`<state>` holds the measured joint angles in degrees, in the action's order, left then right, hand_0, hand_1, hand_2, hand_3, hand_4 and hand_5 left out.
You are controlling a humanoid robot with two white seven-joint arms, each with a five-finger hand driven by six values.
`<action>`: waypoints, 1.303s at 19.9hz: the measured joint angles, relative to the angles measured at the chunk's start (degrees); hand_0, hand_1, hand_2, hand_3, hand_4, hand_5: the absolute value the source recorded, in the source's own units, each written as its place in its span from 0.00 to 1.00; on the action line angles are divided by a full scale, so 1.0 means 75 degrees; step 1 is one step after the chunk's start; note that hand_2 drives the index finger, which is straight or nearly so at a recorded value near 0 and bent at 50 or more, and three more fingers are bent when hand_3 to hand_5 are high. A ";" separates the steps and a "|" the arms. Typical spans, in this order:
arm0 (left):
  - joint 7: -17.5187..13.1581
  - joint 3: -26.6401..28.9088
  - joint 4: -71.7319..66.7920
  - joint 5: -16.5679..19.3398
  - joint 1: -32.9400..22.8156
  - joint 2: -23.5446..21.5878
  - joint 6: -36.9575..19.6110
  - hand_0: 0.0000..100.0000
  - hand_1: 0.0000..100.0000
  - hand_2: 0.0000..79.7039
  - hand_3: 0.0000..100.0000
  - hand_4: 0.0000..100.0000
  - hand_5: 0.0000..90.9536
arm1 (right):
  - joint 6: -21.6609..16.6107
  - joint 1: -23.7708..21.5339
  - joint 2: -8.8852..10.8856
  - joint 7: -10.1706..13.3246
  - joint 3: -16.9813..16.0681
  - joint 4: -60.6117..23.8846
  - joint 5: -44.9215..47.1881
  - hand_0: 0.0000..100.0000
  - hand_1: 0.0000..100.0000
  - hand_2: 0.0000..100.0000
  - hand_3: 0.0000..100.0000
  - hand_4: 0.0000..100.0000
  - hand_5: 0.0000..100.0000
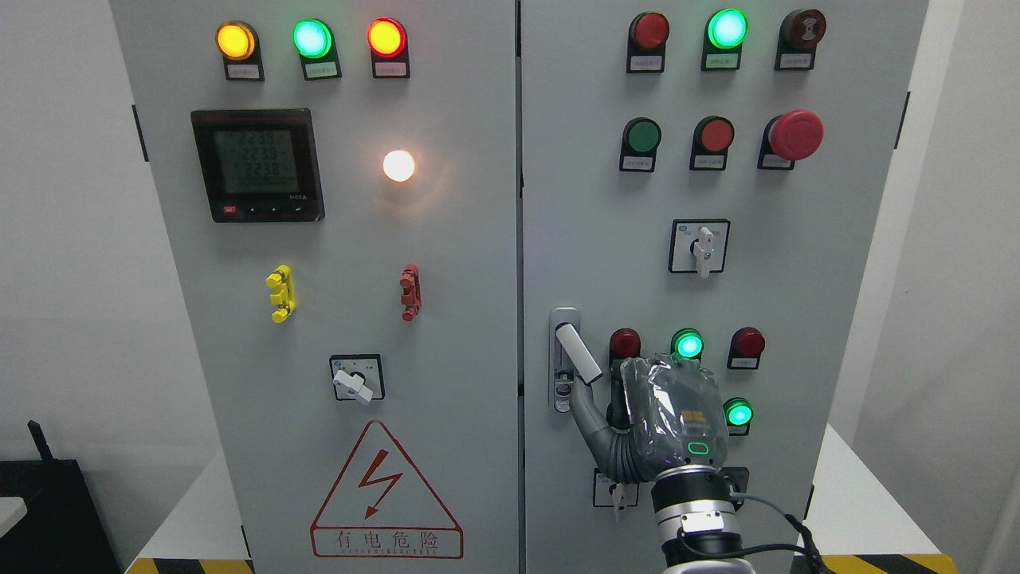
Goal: Release door handle
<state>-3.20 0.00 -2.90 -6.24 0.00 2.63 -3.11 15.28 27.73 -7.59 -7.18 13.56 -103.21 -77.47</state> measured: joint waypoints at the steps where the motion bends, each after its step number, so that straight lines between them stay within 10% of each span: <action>1: 0.0000 0.0000 0.0000 0.0000 0.0000 0.0000 0.0000 0.12 0.39 0.00 0.00 0.00 0.00 | -0.0004 -0.0003 0.0002 0.0000 -0.0011 -0.0002 0.0000 0.61 0.23 1.00 1.00 0.93 0.97; 26: 0.0000 0.0000 0.0000 0.0000 0.0000 0.0000 0.0000 0.12 0.39 0.00 0.00 0.00 0.00 | -0.0041 0.0060 0.0078 0.0001 -0.0193 -0.0120 0.0004 0.63 0.22 1.00 1.00 0.93 0.98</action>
<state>-3.20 0.00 -2.90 -6.24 0.00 2.64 -3.11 14.97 28.17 -7.01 -7.17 12.11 -104.11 -77.44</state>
